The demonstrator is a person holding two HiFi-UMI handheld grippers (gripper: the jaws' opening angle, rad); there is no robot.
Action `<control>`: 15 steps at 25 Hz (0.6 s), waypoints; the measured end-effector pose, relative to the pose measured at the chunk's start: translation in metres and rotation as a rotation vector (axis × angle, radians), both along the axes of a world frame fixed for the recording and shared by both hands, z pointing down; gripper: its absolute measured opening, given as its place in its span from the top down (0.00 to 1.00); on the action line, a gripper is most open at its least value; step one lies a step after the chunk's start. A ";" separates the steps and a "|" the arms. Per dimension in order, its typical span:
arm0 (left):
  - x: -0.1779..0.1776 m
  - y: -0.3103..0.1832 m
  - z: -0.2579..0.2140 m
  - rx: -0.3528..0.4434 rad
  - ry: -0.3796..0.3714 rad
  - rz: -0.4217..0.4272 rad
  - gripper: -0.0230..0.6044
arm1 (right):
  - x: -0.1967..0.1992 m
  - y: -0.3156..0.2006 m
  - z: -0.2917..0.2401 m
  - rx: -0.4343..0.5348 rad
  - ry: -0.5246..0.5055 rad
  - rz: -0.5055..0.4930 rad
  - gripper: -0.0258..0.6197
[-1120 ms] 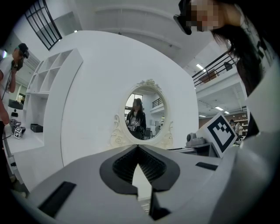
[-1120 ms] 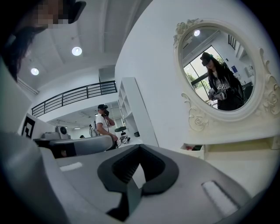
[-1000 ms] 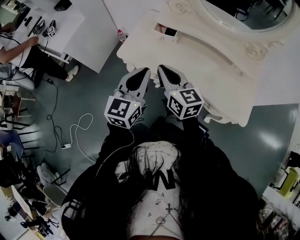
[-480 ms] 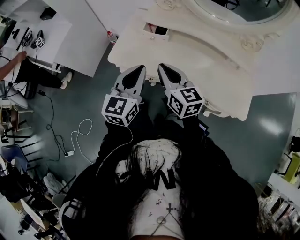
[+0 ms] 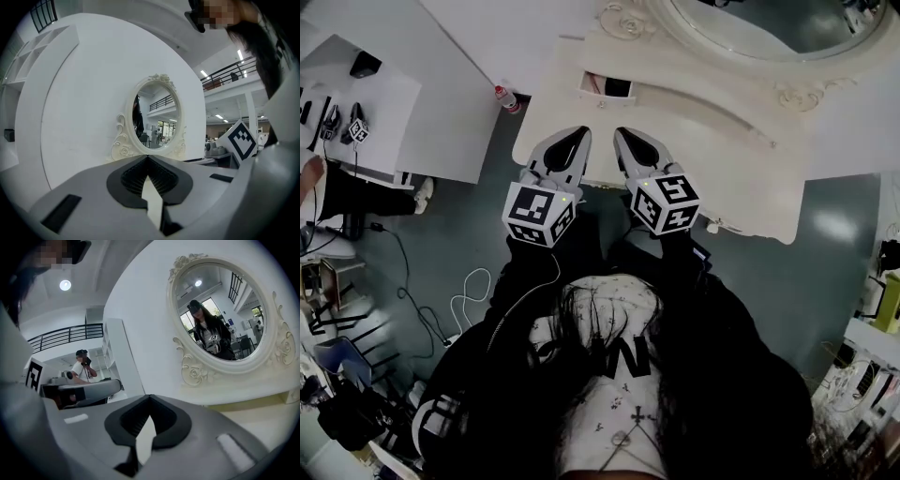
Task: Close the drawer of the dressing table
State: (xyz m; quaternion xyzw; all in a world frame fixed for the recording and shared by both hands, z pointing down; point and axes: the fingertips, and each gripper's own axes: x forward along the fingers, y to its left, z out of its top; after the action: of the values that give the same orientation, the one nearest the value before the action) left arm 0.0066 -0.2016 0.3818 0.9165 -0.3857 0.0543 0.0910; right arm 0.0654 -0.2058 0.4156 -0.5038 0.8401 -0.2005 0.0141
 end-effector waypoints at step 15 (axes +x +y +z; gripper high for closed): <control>-0.028 -0.089 0.008 -0.016 -0.012 0.194 0.96 | -0.023 -0.078 0.029 -0.088 0.051 0.193 0.95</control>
State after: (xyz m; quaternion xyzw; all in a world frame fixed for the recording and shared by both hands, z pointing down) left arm -0.0212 -0.2910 0.3901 0.9485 -0.2952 0.0715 0.0901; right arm 0.0424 -0.2841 0.4442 -0.5875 0.7781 -0.2219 -0.0104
